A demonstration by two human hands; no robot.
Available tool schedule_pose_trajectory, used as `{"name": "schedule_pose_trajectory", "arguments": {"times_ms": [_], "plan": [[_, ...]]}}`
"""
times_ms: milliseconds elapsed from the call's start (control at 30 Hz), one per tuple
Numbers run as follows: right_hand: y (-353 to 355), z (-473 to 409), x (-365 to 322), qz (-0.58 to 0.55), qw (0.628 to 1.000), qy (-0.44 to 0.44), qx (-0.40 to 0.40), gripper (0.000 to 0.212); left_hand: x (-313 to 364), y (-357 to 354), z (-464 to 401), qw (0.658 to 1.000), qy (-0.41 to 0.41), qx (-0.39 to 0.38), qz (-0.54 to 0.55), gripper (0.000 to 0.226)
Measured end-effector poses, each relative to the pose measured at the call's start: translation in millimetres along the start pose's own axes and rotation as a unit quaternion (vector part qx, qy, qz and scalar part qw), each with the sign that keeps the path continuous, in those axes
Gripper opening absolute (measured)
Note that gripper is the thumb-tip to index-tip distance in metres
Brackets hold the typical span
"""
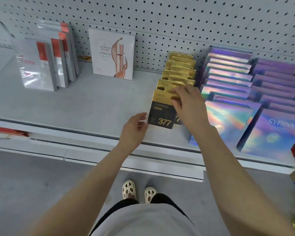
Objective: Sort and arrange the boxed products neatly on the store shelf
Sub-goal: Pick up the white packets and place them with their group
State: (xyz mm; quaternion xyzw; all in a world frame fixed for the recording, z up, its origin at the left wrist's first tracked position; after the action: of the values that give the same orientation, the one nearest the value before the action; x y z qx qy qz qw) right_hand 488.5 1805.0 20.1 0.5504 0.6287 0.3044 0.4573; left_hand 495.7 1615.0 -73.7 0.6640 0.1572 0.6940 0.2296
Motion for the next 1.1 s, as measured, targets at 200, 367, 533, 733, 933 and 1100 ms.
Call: {"name": "schedule_pose_trajectory", "arguments": {"times_ms": [200, 367, 533, 733, 933, 1100], "plan": [[-12, 34, -49, -0.13, 0.991, 0.026, 0.028, 0.025, -28, 61, 35, 0.992, 0.047, 0.113, 0.03, 0.03], [-67, 71, -124, -0.211, 0.972, 0.064, -0.083, 0.027, -81, 131, 91, 0.968, 0.112, 0.223, 0.029, 0.025], [-116, 92, -233, -0.248, 0.941, 0.144, -0.179, 0.025, -156, 215, 144, 0.927, 0.204, 0.311, 0.046, 0.022], [-162, 97, -371, -0.272, 0.919, 0.19, -0.213, 0.025, -243, 330, 182, 0.887, 0.244, 0.388, 0.052, 0.025], [-195, 88, -510, -0.28, 0.916, 0.202, -0.206, 0.026, -307, 461, 185, 0.873, 0.246, 0.42, 0.027, 0.023], [-227, 73, -618, -0.268, 0.904, 0.25, -0.218, 0.025, -350, 543, 154, 0.87, 0.244, 0.427, 0.033, 0.022]]}}
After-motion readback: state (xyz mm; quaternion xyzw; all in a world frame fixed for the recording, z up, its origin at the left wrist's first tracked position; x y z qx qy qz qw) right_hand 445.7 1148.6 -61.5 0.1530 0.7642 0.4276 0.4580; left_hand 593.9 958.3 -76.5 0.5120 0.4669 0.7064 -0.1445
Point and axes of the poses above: each hand's wrist, its own z-axis away from the middle knuckle, its own y-axis out of the back of the hand, x = y × z, the point moved 7 cm from there along -z, towards the middle knuckle, and after that the axes turned 10 degrees about x, right-handed, at the moved point
